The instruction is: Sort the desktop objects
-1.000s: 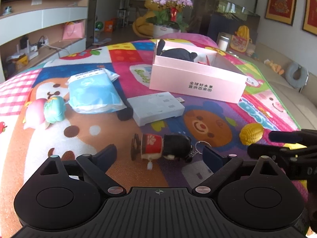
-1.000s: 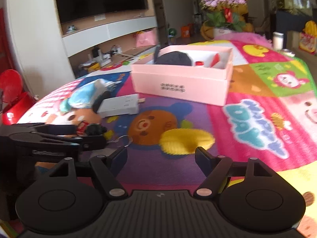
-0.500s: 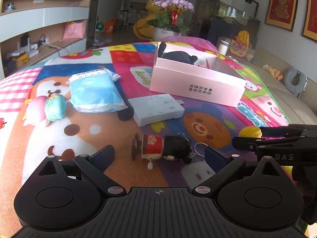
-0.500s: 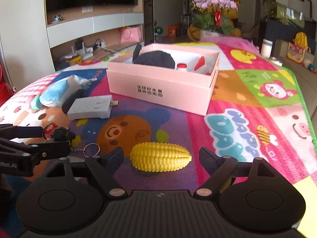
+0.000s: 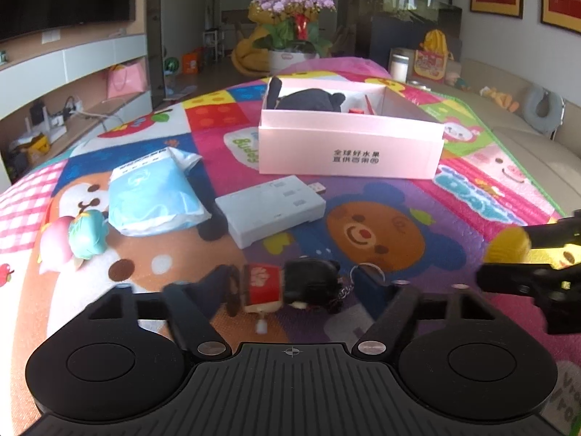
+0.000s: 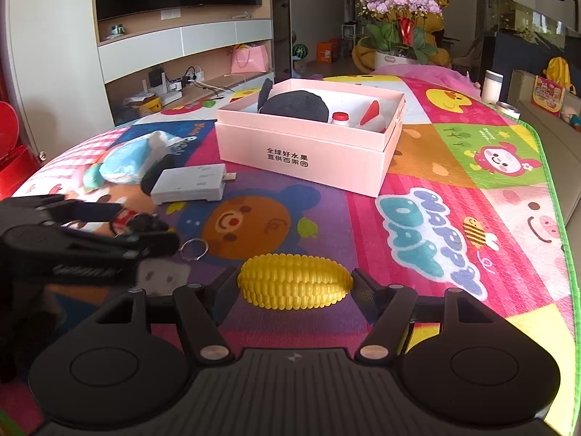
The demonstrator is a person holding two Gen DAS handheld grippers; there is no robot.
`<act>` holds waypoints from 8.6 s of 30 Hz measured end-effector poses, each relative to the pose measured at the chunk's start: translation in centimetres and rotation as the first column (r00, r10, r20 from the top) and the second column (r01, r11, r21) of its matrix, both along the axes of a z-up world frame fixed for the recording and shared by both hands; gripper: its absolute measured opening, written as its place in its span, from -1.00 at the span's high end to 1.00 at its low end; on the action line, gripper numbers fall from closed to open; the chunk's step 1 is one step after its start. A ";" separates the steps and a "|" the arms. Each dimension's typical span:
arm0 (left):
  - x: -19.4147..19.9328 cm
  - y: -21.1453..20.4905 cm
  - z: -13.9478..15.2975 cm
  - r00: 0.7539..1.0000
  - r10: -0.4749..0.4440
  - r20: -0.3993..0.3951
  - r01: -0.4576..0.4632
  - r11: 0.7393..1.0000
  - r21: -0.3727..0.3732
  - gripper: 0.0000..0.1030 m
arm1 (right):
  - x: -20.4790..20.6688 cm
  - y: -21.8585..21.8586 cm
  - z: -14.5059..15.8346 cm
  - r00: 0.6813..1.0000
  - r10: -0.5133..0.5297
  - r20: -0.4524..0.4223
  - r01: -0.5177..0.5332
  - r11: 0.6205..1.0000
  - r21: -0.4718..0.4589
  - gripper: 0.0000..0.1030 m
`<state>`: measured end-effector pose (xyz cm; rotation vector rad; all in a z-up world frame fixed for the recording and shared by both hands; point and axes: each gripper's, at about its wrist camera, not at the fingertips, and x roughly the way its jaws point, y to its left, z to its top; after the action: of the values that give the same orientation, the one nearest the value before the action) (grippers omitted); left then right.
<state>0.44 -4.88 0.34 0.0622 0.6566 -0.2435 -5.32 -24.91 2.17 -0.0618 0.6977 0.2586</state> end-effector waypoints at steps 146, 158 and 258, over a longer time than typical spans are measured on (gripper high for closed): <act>-0.2 3.3 0.7 0.998 -0.063 -0.030 0.059 0.990 -0.129 -0.51 | 5.1 -0.7 -2.2 0.986 -0.162 -0.047 0.167 0.978 0.122 -1.00; -0.3 3.9 -0.3 0.998 -0.046 -0.050 0.037 0.985 -0.168 -0.91 | 5.2 -0.7 -2.3 0.987 -0.149 -0.054 0.154 0.980 0.122 -1.00; -1.0 0.4 -0.1 0.994 -0.061 -0.093 0.044 0.985 -0.167 -1.00 | 5.1 -2.6 -2.2 0.973 -0.216 -0.075 0.214 0.976 -0.045 -1.00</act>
<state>-0.53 -4.44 0.26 -0.0919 0.7306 -0.3528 -0.20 -27.53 -0.07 -0.0102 0.7820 0.0404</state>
